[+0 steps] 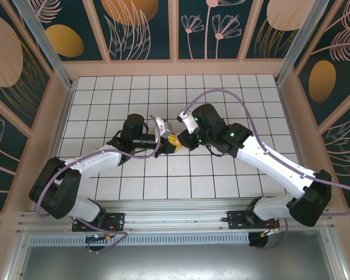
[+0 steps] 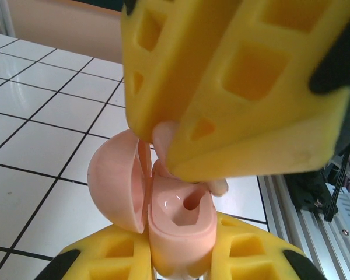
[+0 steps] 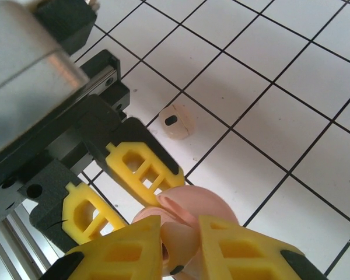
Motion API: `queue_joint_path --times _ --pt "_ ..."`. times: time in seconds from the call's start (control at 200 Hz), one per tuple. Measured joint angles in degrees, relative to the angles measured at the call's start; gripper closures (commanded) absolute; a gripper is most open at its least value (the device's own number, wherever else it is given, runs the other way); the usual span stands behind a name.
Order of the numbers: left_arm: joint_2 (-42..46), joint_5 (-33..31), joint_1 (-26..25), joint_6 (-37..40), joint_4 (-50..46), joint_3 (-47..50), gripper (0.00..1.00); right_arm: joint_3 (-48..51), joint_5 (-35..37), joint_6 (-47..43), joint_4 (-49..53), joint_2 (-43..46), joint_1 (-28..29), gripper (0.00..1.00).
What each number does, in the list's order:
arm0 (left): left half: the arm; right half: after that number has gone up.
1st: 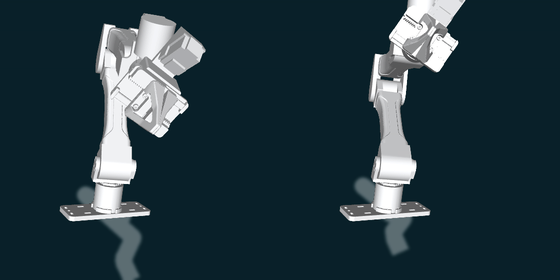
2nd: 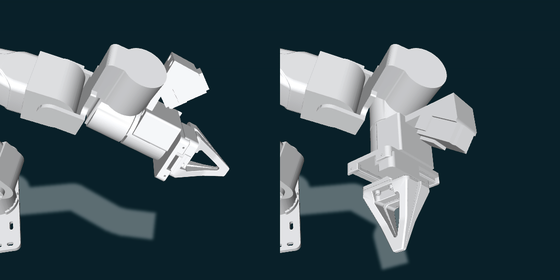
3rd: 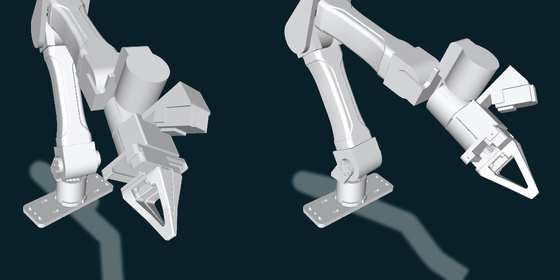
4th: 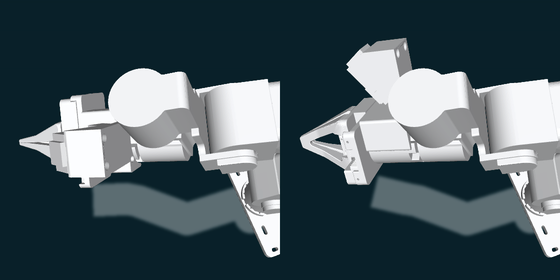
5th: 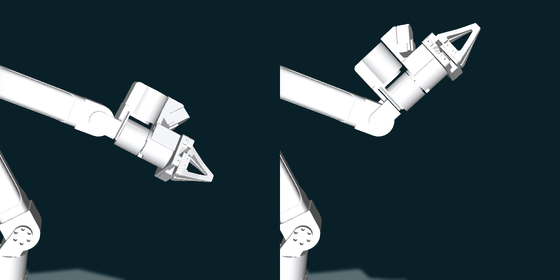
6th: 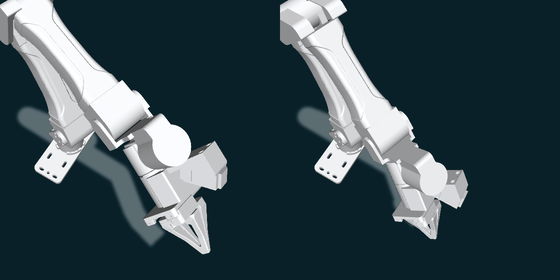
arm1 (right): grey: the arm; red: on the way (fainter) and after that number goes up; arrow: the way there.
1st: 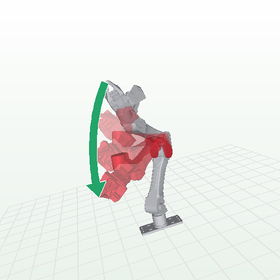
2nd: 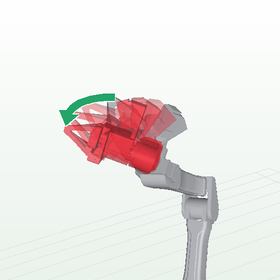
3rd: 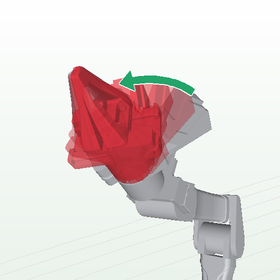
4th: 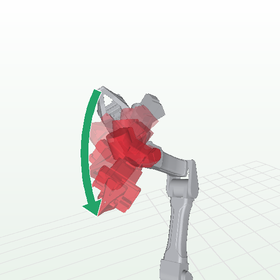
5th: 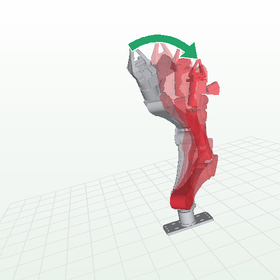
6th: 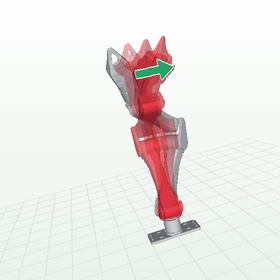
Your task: Insert wireless bluetooth earbuds into charging case
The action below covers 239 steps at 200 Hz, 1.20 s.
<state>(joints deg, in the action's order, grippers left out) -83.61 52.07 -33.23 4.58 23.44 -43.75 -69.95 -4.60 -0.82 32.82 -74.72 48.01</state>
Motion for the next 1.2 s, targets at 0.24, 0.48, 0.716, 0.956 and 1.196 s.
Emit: queue_joint_path --times 0.24,0.48,0.716,0.956,1.196 --pt "0.26 0.02 0.00 -0.37 0.37 0.02 0.82 0.63 0.09 -0.39 0.13 0.33 0.66 0.80" --pt "0.50 0.15 0.00 -0.59 0.81 0.02 0.82 1.55 2.36 -0.37 -1.36 3.23 0.85 0.79" --pt "0.55 0.96 0.00 -1.38 0.94 0.00 0.82 2.32 3.54 -1.01 -6.40 7.69 0.85 0.79" --pt "0.55 1.53 0.00 -2.82 2.40 0.00 0.82 2.64 3.50 -1.88 -7.76 7.17 0.85 0.79" --pt "0.55 1.70 0.00 -4.48 3.78 0.00 0.82 3.89 3.48 -1.90 -8.07 6.84 0.85 0.79"
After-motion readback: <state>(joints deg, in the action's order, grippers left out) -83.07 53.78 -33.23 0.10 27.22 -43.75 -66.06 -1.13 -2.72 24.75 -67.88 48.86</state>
